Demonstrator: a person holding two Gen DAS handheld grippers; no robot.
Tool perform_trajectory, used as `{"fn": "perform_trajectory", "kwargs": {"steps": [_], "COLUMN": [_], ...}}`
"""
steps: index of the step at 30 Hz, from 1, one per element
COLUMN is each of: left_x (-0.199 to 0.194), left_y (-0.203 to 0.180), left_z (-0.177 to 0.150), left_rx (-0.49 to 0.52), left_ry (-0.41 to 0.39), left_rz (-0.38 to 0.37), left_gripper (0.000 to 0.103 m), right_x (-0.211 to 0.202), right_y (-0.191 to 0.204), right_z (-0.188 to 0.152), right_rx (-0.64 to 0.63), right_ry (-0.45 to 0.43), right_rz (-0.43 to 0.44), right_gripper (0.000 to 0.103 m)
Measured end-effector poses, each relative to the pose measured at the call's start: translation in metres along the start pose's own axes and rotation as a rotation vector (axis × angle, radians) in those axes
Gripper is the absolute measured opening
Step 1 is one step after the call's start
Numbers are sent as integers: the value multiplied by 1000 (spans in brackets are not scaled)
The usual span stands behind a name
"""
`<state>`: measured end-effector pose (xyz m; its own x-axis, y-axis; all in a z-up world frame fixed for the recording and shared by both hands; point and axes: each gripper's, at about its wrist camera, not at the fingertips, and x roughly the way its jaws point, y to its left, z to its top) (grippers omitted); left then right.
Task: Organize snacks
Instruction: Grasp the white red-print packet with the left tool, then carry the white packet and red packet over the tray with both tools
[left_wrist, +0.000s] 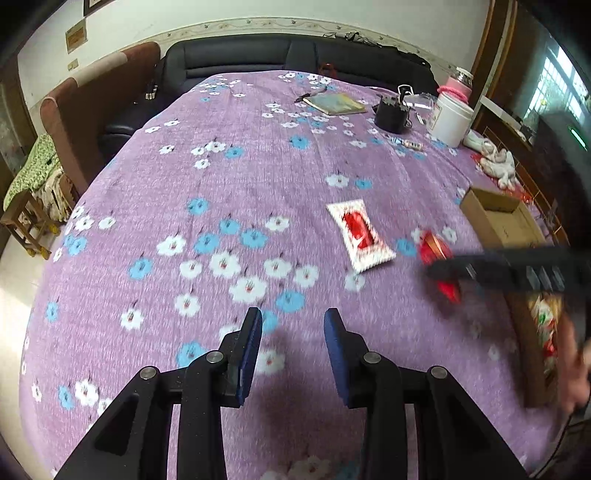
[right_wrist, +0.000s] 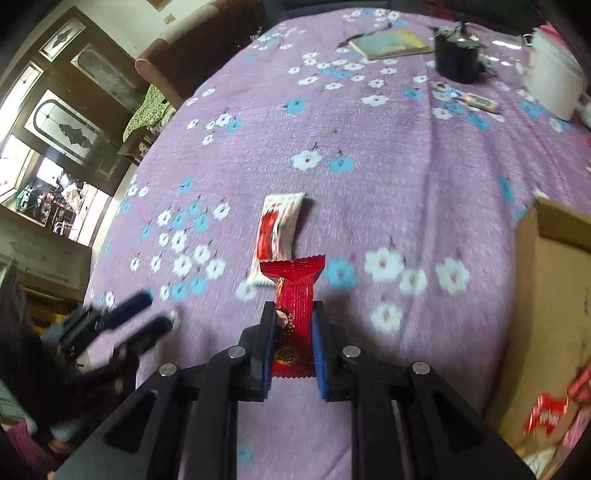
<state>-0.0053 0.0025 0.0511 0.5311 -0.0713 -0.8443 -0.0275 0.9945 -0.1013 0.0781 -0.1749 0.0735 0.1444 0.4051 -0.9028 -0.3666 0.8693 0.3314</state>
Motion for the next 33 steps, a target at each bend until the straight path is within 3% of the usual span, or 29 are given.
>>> {"fn": "perform_trajectory", "kwargs": {"steps": [4, 8, 17, 18, 21, 26, 33], "left_x": [7, 26, 75, 80, 87, 81, 46], "left_y": [-8, -21, -46, -48, -53, -58, -66], "left_z": [22, 40, 68, 70, 74, 64, 5], "left_rx": [-25, -58, -117, -110, -71, -26, 52], "left_ry": [7, 54, 123, 123, 107, 86, 68], "left_rz": [-59, -116, -74, -69, -32, -32, -64], "left_gripper": [59, 59, 59, 57, 32, 26, 26], "right_x": [-24, -46, -84, -88, -98, -107, -98], "right_y": [-9, -20, -42, -46, -55, -67, -58], "right_z": [-27, -51, -97, -100, -109, -116, -113], "right_rx": [43, 98, 180, 193, 221, 262, 244], "right_ry": [-47, -79, -134, -140, -156, -176, -161], "right_rz": [-16, -6, -44, -48, -56, -51, -33], "right_gripper": [17, 17, 17, 17, 17, 17, 17]}}
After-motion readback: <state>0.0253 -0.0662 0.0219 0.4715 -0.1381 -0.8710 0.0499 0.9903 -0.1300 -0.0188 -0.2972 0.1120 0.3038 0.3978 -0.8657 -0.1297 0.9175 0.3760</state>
